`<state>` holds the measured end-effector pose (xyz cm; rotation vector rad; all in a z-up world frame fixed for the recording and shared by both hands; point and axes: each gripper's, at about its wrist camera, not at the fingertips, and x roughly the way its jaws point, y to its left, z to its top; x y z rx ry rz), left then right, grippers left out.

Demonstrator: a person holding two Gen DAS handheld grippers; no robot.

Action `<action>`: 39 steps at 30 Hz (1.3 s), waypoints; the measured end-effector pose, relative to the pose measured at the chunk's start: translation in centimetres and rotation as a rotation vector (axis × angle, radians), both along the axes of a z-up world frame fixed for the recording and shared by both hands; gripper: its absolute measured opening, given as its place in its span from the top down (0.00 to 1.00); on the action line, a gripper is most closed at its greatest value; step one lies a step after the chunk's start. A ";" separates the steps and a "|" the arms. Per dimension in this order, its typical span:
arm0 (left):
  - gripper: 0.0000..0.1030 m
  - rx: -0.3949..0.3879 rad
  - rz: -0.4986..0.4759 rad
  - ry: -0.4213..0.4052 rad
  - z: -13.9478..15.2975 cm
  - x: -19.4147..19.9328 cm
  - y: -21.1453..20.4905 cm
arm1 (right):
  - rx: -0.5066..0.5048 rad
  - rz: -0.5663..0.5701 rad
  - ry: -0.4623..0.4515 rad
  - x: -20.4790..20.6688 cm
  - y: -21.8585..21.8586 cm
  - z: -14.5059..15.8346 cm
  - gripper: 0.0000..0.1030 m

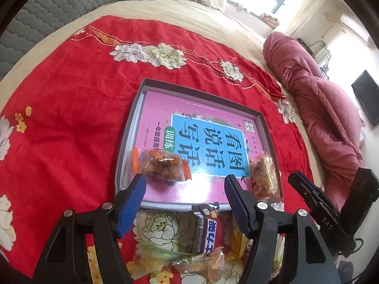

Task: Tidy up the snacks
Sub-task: 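Withdraw both open tools from the pink box back toward the snack pile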

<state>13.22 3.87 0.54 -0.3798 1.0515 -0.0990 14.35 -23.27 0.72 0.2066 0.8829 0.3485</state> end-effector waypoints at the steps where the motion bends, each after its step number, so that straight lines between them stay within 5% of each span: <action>1: 0.32 0.002 -0.003 0.003 0.0 -0.1 -0.1 | 0.000 0.002 -0.003 -0.1 0.0 0.1 0.57; 39: 0.32 0.009 -0.112 0.071 -1.8 -2.8 -2.6 | -0.078 0.106 0.049 -6.1 3.9 -0.7 0.57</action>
